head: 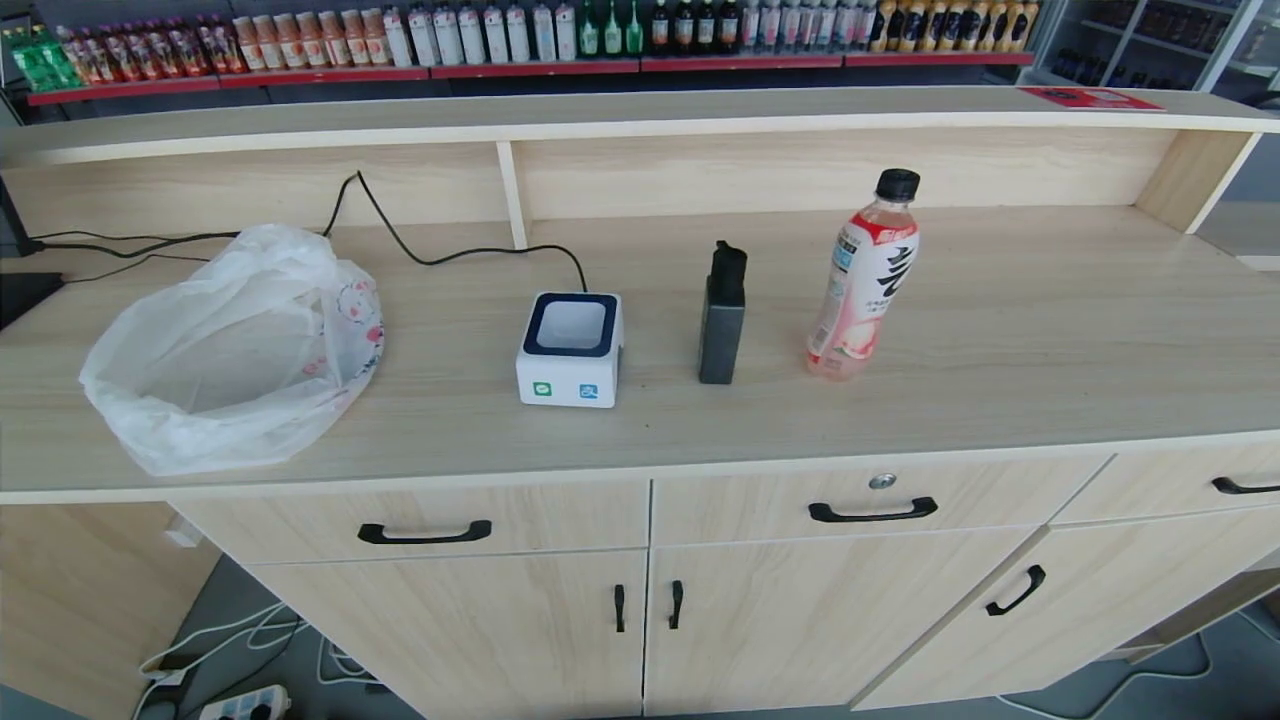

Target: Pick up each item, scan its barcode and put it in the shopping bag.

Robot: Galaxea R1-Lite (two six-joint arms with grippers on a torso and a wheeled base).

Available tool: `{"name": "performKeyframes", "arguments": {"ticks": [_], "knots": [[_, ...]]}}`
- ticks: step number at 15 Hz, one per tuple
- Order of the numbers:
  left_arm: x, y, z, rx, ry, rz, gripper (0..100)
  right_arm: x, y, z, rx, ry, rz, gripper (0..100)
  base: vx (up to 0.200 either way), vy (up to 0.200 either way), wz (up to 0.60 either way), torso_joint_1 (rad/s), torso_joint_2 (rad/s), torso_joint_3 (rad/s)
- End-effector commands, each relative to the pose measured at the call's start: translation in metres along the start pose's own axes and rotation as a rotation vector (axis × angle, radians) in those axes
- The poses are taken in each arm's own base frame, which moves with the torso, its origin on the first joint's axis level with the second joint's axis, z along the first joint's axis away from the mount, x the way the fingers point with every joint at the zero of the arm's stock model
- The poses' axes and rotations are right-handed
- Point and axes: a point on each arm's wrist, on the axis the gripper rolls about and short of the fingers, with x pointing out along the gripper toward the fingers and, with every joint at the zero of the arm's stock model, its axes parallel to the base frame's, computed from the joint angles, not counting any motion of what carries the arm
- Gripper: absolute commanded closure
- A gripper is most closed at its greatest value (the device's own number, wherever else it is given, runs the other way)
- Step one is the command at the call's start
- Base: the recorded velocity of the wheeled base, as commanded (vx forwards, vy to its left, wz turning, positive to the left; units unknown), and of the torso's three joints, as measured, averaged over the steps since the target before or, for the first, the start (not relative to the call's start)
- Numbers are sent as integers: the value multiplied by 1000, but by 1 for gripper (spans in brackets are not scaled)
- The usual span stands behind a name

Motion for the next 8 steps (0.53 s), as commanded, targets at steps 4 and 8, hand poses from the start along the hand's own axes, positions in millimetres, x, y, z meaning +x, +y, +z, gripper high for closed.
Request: {"name": "performKeyframes", "arguments": {"ticks": [4,8], "knots": [[0,0,0,0,0,1,0,-3,-1,61,-26,-60,87,0,0,0,0,0,0,0],[0,0,0,0,1,0,0,20,-5,133,-31,-56,91,0,0,0,0,0,0,0]]}}
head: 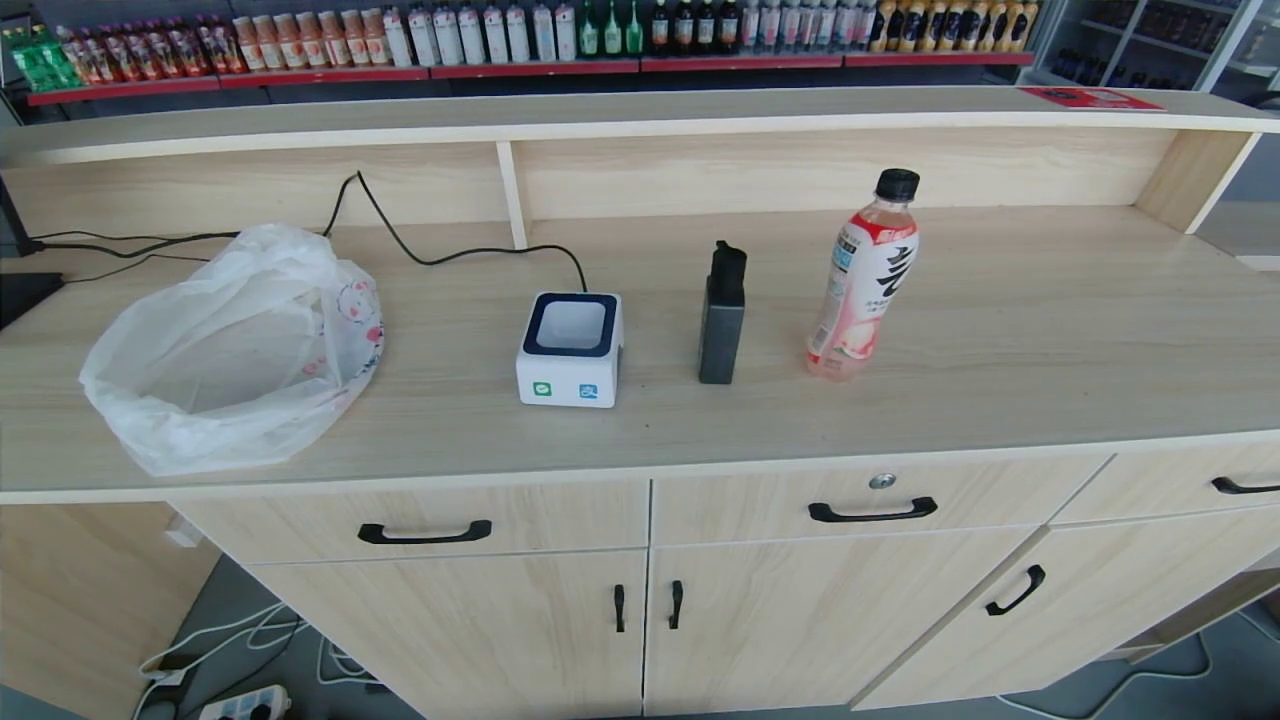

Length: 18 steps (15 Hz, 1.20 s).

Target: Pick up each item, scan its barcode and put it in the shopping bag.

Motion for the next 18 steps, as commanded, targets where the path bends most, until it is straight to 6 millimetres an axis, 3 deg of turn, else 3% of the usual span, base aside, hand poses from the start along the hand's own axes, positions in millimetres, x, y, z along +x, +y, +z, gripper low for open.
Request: {"name": "performKeyframes", "arguments": {"ticks": [1,2,6,9,12,18], "knots": [[0,0,0,0,2,0,0,33,-6,38,-13,64,10,0,0,0,0,0,0,0],[0,0,0,0,2,1,0,39,-7,40,-26,69,11,0,0,0,0,0,0,0],[0,0,0,0,2,1,0,100,-14,57,-74,-14,14,0,0,0,0,0,0,0],[0,0,0,0,2,0,0,132,-11,59,-98,-50,59,0,0,0,0,0,0,0],[0,0,0,0,2,0,0,159,4,56,-93,-67,121,0,0,0,0,0,0,0],[0,0,0,0,2,1,0,198,63,43,-40,-76,200,0,0,0,0,0,0,0]]}}
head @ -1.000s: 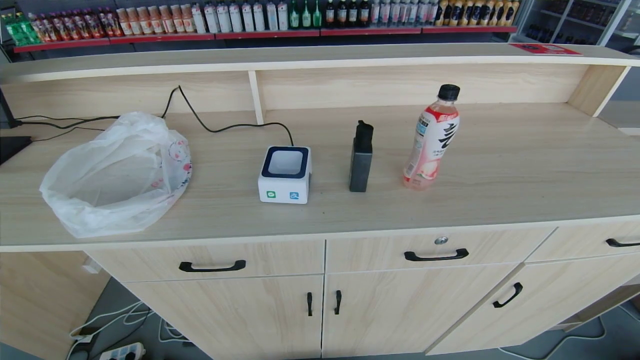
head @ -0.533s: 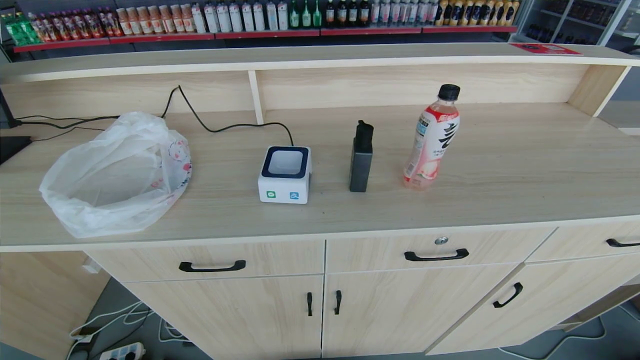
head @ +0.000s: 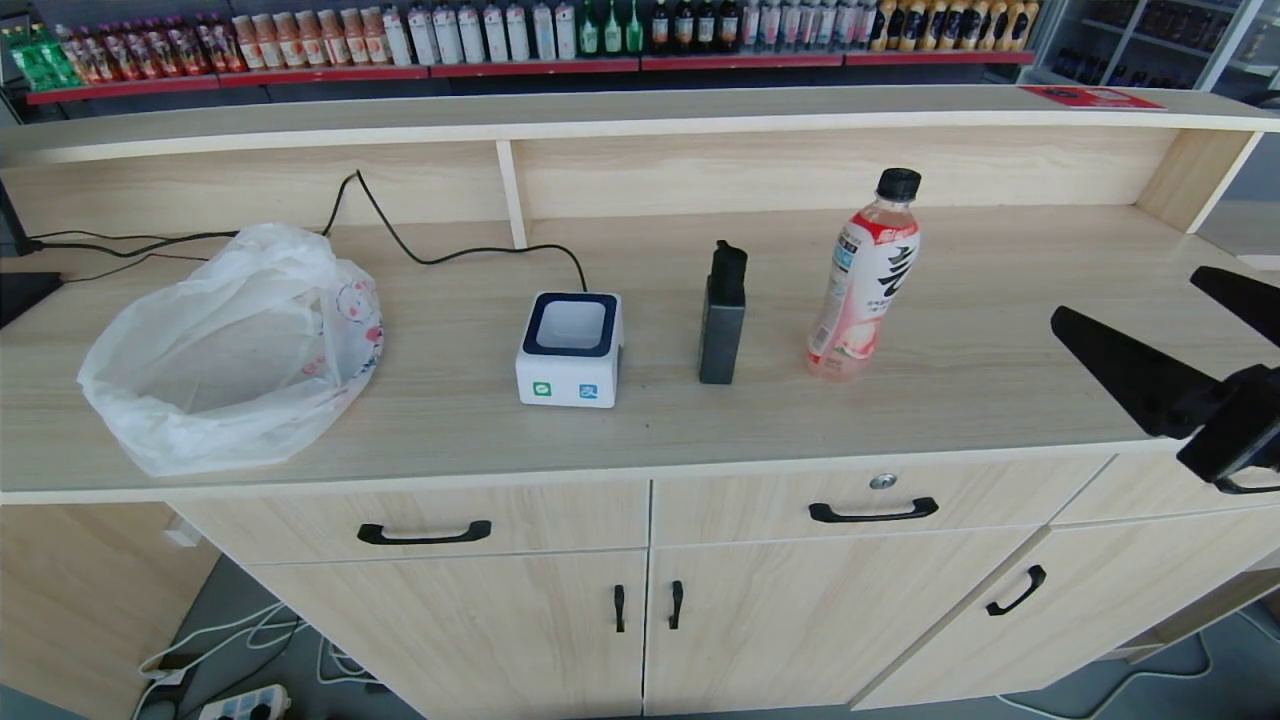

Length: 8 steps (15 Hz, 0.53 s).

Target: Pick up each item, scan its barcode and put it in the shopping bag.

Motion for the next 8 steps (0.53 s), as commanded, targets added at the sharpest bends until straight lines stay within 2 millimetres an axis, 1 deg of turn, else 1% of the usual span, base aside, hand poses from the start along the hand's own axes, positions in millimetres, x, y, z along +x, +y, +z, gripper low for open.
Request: {"name": "performKeyframes", "arguments": {"ticks": [1,5,7,8], "knots": [[0,0,0,0,1,-1,0,25,30,-23,10,59,83,0,0,0,0,0,0,0],[0,0,0,0,1,-1,0,49,48,-45,66,77,85,0,0,0,0,0,0,0],[0,0,0,0,1,-1,0,52,71,-53,137,106,143,0,0,0,0,0,0,0],[0,0,0,0,1,1,0,54,80,-55,178,125,131,0,0,0,0,0,0,0]]}}
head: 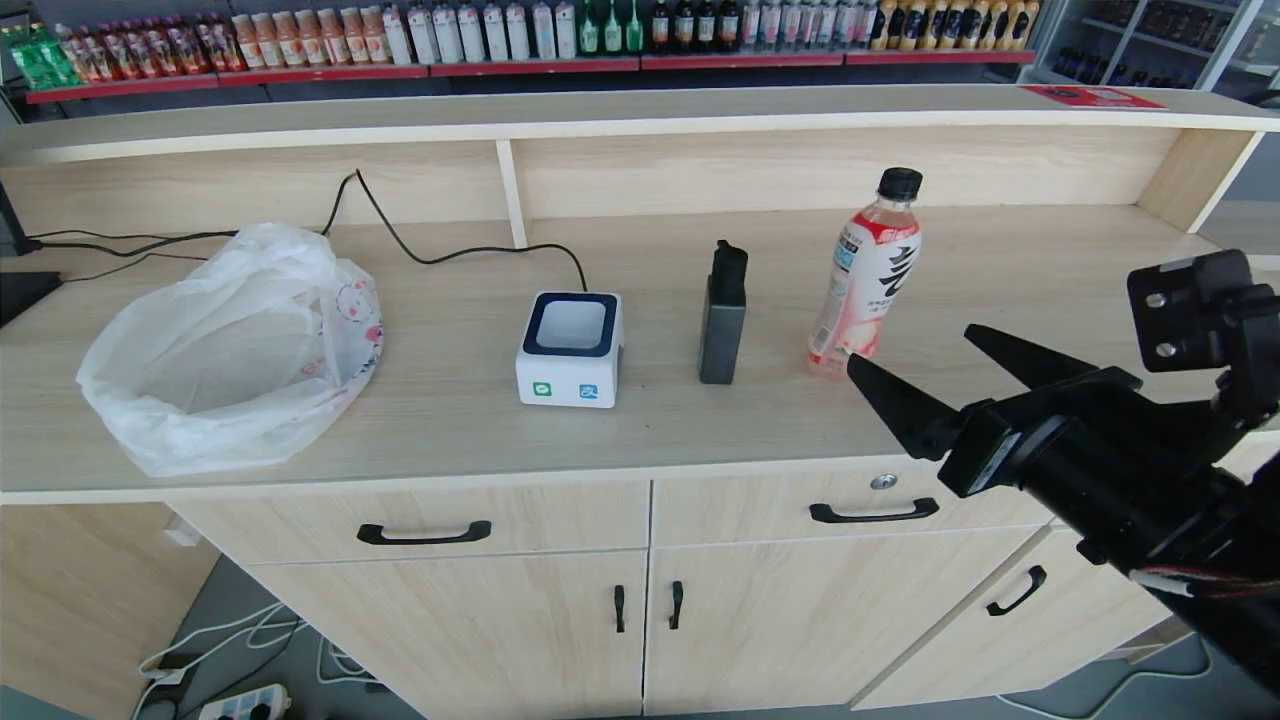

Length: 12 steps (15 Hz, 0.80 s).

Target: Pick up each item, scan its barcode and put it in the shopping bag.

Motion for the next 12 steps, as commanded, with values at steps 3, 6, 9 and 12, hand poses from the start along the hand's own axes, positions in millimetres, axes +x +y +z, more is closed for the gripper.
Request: {"name": "performKeyframes", "arguments": {"ticks": [3,6,9,12], "knots": [[0,0,0,-1,1,2,0,28,31,-22,58,48,17,0,0,0,0,0,0,0],[0,0,0,-1,1,2,0,48,39,-30,52,-41,12,0,0,0,0,0,0,0],[0,0,0,-1,0,2,0,60,45,-44,20,-118,4,0,0,0,0,0,0,0],[0,0,0,-1,0,2,0,65,47,-55,-9,-110,-7,0,0,0,0,0,0,0]]}}
